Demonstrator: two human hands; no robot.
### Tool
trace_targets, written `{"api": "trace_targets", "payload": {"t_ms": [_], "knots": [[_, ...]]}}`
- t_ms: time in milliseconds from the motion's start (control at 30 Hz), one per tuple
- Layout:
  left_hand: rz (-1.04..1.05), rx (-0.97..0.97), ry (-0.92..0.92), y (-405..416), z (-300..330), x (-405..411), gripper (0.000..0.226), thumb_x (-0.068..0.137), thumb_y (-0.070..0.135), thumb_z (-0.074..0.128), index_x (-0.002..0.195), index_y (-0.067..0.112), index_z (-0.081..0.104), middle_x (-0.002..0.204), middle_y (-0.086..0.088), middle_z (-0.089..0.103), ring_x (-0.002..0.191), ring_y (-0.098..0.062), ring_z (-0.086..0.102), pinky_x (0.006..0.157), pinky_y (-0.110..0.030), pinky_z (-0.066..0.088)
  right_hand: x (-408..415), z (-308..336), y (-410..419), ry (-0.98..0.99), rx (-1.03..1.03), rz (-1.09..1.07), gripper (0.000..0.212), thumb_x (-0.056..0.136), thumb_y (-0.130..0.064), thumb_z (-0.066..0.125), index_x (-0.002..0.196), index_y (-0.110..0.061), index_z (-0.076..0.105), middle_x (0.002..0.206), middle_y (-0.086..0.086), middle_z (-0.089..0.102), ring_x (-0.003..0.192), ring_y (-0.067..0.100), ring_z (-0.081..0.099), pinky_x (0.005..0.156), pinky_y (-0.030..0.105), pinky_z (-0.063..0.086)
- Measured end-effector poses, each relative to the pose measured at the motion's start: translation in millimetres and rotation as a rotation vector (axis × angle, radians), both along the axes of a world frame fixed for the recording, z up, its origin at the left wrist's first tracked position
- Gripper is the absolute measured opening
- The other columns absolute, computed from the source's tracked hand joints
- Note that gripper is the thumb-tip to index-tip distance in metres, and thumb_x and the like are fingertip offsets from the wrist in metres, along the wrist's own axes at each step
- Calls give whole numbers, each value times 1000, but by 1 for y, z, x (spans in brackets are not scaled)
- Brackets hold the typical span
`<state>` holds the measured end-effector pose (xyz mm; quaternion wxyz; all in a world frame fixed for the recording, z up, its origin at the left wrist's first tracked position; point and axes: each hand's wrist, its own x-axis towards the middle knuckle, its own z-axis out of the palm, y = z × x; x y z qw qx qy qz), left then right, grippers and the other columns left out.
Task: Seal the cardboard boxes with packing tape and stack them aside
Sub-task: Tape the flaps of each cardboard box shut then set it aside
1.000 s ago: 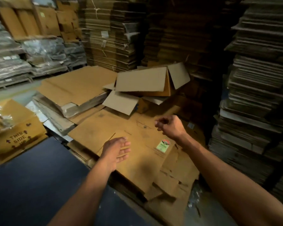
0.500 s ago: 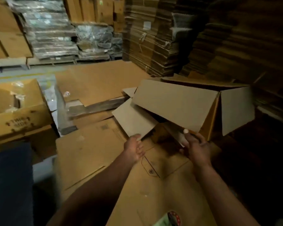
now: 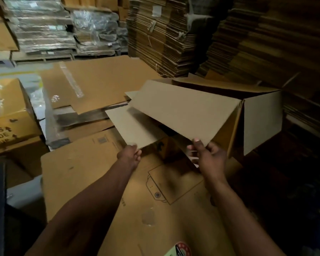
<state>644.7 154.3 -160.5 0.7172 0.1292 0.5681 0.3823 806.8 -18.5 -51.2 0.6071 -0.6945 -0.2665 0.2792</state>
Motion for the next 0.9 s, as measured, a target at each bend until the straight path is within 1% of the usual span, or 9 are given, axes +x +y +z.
{"api": "trace_targets", "payload": {"t_ms": [100,267,400,533,633,700,767,833,900], "knots": [[-42,104,128,-7,42,-14,25,96,8,71,120,5,68,99,-7,75,80,-10,70,54,-20,41,-23,31,-7,-74,76,13,30,100,-36,65,90,-9,67,86,-1,78,83,16,75,78,38,59],[-150,241,294,-58,105,-40,10,92,3,73,101,7,71,89,-12,75,42,0,58,42,-18,34,-73,86,-29,42,194,31,32,100,-32,65,98,-1,69,85,3,79,77,13,71,76,39,56],[-153,207,315,-127,103,-108,8,90,4,74,97,1,73,72,-12,71,55,-11,63,42,-21,30,-142,109,-79,63,205,105,20,100,-29,65,98,-11,74,85,6,78,75,13,69,75,35,57],[-162,120,338,-210,86,-195,6,91,2,71,85,1,71,66,-12,65,51,-14,59,47,-21,27,-230,111,-150,39,211,146,18,101,-23,65,95,-9,74,83,9,78,72,15,71,65,24,57],[-253,99,349,-261,82,-256,7,95,6,67,99,1,69,77,-12,69,58,-18,60,47,-21,32,-291,113,-205,119,218,100,23,100,-17,66,87,1,67,83,16,77,66,15,68,57,18,51],[-364,110,386,-286,84,-294,39,85,20,80,117,6,64,95,-11,71,74,-22,65,57,-29,48,-322,112,-236,139,193,92,22,100,-18,66,85,-3,63,84,15,77,70,16,69,57,18,52],[-410,239,478,-295,88,-324,102,59,33,96,145,11,46,121,-12,68,98,-30,70,77,-45,61,-344,111,-257,125,138,100,22,100,-22,67,83,-8,66,87,10,79,75,17,70,61,23,53],[-496,516,787,-297,105,-344,136,59,35,98,162,27,10,154,-13,44,136,-37,50,105,-53,52,-357,110,-273,145,85,84,16,99,-24,68,91,-11,70,89,8,79,76,17,69,62,25,54],[-607,876,1137,-303,136,-349,142,67,39,95,161,36,-10,170,-11,14,154,-38,20,120,-57,33,-361,108,-281,175,70,72,16,99,-26,68,101,-10,72,90,7,79,76,16,69,60,23,54]]}}
